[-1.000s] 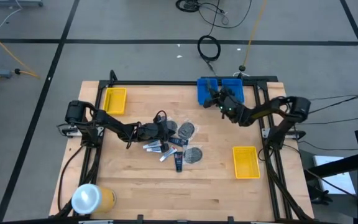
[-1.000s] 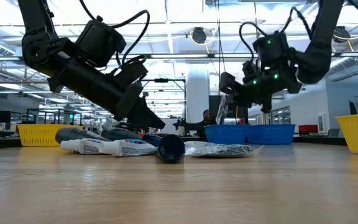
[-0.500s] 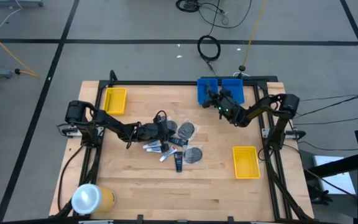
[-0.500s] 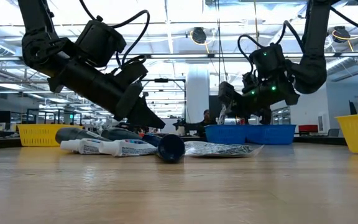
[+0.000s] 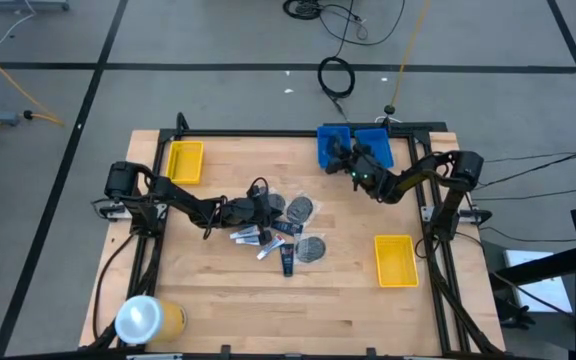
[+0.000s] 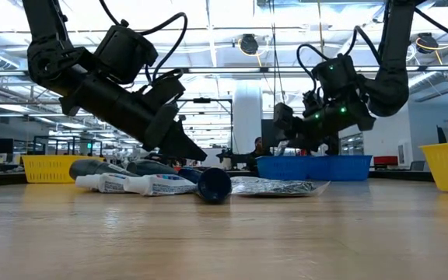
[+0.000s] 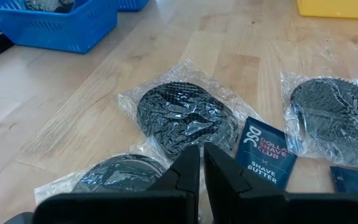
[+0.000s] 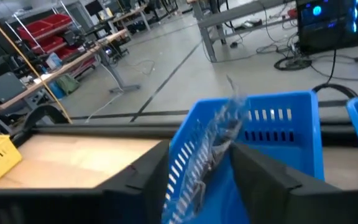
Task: Pick & Place Travel size toiletries
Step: Put the black hairbrush into the left blue bin, then put the blue shave cream into the right yellow bin
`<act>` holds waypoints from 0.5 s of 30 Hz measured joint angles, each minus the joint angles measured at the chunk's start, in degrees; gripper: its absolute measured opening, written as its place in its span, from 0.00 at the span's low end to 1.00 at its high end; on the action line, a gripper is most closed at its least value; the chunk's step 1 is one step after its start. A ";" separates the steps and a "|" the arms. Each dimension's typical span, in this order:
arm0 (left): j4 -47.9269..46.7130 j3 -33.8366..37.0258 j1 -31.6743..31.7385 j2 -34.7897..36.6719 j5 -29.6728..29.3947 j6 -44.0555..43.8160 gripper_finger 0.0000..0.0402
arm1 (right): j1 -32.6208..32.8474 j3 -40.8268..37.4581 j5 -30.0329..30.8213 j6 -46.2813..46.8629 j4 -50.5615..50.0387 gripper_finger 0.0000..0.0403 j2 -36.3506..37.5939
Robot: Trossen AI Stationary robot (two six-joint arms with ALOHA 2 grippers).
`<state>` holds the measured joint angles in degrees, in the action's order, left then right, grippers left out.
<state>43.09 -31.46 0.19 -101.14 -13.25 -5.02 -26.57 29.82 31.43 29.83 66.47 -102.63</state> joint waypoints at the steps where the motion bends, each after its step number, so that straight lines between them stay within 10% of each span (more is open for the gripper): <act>1: 0.00 0.00 0.00 0.00 0.05 0.00 0.06 | -0.04 0.00 -0.04 -0.74 0.66 0.45 0.00; 15: 0.02 0.00 0.00 0.00 0.19 -0.09 0.06 | 0.03 0.02 -0.22 -9.63 -15.21 0.62 14.60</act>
<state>43.11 -31.46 0.19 -101.14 -13.06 -5.10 -26.54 29.85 31.22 20.20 51.26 -88.03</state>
